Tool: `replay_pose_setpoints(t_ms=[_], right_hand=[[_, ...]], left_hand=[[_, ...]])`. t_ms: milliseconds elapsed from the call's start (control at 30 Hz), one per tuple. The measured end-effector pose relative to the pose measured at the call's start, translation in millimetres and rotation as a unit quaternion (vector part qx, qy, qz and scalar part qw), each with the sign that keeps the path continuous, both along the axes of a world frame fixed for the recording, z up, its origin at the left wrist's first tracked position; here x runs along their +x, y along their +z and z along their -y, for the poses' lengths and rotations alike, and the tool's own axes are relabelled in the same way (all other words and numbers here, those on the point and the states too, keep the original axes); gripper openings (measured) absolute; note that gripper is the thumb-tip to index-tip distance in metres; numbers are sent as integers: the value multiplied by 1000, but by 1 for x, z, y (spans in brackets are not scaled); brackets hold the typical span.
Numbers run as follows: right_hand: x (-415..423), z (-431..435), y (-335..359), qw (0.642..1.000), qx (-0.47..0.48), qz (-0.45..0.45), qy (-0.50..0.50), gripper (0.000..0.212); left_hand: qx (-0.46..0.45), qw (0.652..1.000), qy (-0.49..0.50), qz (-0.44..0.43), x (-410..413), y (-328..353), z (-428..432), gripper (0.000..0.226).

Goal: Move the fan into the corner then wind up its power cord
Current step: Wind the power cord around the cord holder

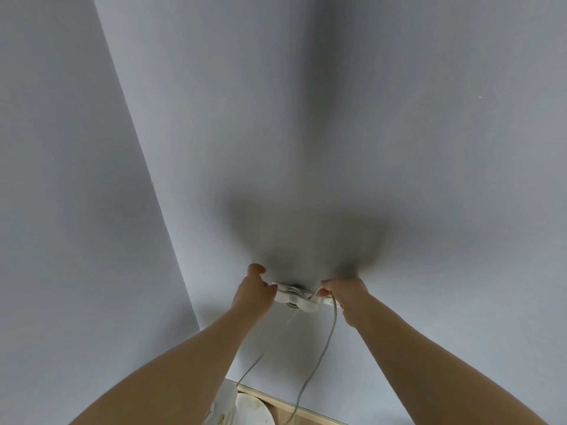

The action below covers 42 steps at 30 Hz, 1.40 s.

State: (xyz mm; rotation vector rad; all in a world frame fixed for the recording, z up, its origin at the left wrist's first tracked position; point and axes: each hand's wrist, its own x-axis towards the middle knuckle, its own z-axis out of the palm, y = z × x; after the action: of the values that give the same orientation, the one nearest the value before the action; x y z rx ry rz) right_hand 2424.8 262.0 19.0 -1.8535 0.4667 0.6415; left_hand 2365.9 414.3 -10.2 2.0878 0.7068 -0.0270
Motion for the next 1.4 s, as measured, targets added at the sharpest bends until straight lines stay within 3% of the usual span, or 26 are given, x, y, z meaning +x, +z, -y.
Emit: replay_pose_setpoints(t_ms=[100,300,400,567,967,1133,1233,1400], right_hand=[[-4,0,0,996,67,-27,-45,22],[-6,-8,9,992,116,-47,-25,17],[-5,-11,8,988,140,-60,-31,22],[-7,-14,9,977,193,-68,-57,21],[-3,-12,6,986,144,-82,-27,23],[-1,-17,2,990,123,-63,-3,24],[1,-21,-1,998,51,-13,43,24],[-4,-18,-24,993,-52,5,110,10]], left_hand=[[1,1000,-7,0,-2,1,-1,39],[-38,998,-42,-3,-1,11,2,21],[-66,996,-49,-29,-1,12,6,27],[-109,982,-148,-54,-5,16,19,26],[-111,977,-182,-24,-1,17,22,10],[-105,989,-101,24,4,13,18,21],[-64,996,-14,66,9,12,15,15],[25,996,-14,85,15,16,6,25]])
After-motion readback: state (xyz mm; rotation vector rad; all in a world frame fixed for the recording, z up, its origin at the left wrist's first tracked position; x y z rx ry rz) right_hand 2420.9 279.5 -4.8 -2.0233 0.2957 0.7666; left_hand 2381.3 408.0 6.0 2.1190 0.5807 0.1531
